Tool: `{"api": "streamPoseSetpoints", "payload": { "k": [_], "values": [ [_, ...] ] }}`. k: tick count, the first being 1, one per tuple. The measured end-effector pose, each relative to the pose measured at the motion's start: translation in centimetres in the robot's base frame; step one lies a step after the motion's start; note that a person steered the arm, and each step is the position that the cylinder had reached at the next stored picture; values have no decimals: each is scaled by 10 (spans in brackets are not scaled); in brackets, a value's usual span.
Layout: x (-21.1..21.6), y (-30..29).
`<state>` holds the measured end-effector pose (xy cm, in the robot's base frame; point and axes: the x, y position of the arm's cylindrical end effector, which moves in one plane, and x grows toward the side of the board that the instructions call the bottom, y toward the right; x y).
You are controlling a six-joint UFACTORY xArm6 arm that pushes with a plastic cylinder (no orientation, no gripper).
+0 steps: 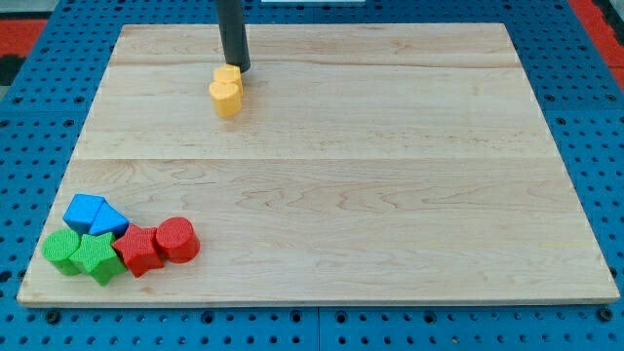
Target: Move the yellow heart into the red star
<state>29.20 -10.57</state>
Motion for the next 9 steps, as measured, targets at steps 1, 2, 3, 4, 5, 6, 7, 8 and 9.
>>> {"api": "streamPoseSetpoints", "payload": {
  "k": [1,2,3,4,5,6,7,8,9],
  "values": [
    [27,-2],
    [54,-2],
    [80,-2],
    [107,-2],
    [132,-2],
    [154,-6],
    [169,-11],
    [159,-10],
    [153,-18]
  ]
}}
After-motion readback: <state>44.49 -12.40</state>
